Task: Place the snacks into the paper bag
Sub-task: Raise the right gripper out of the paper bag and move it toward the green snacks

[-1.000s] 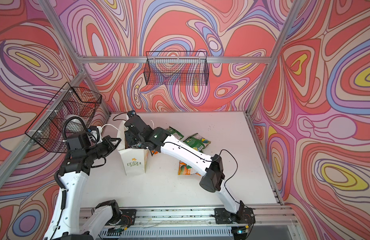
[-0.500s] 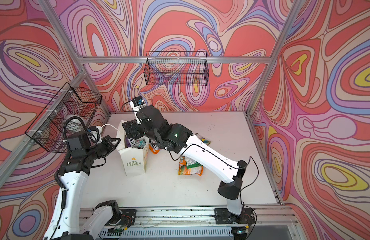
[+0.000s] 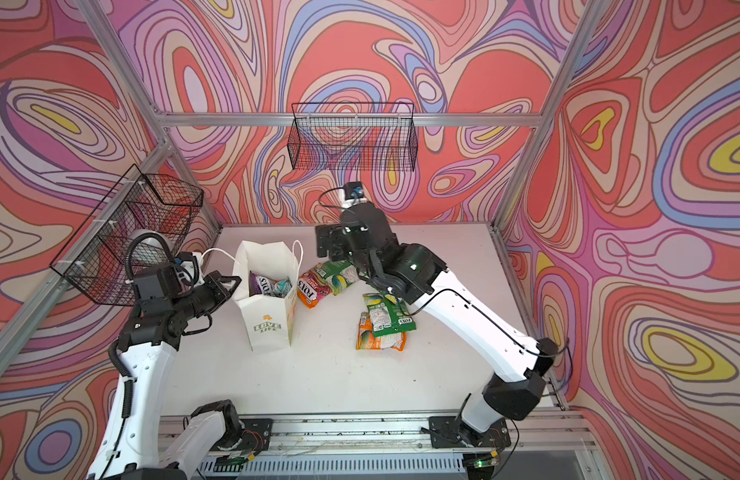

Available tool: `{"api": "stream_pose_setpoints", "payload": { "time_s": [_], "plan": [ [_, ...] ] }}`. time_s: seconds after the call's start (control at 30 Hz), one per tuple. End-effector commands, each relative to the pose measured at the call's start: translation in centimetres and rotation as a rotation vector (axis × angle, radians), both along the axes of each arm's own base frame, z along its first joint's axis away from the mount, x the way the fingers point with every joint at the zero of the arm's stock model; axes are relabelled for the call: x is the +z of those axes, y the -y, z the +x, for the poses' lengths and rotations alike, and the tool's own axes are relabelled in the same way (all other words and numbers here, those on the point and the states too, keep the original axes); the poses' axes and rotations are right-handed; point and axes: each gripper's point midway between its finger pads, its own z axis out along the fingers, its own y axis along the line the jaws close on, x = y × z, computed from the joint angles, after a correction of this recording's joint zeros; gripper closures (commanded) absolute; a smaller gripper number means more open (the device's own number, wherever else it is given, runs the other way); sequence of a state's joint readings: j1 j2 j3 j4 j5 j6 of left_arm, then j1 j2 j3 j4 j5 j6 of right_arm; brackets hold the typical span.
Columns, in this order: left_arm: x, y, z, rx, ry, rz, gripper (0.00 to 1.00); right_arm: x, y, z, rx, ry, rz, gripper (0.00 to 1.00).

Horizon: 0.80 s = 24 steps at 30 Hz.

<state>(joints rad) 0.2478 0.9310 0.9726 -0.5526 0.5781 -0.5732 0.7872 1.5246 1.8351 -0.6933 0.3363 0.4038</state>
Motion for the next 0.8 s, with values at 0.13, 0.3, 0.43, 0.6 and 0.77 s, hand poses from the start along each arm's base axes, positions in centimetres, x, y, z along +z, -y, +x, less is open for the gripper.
{"api": "stream_pose_setpoints", "payload": {
  "time_s": [0.13,0.3,0.43,0.6,0.77],
  "plan": [
    [0.8,-0.2,0.4,-0.001,0.033,0.009,1.00,-13.2,11.1,5.7,-0.197,-0.357,0.205,0.02],
    [0.6,-0.1,0.5,-0.003,0.025,0.009,1.00,-21.7,17.6,7.1,-0.315,-0.509,0.415,0.02],
    [0.6,-0.2,0.5,-0.001,0.026,0.009,1.00,-27.1,19.8,7.1,-0.379,-0.592,0.435,0.02],
    [0.6,-0.1,0.5,-0.002,0.025,0.009,1.00,-32.1,19.4,7.1,-0.361,-0.682,0.513,0.02],
    [0.6,-0.1,0.6,-0.004,0.028,0.008,1.00,-33.5,18.7,7.7,-0.330,-0.700,0.540,0.04]
  ]
}}
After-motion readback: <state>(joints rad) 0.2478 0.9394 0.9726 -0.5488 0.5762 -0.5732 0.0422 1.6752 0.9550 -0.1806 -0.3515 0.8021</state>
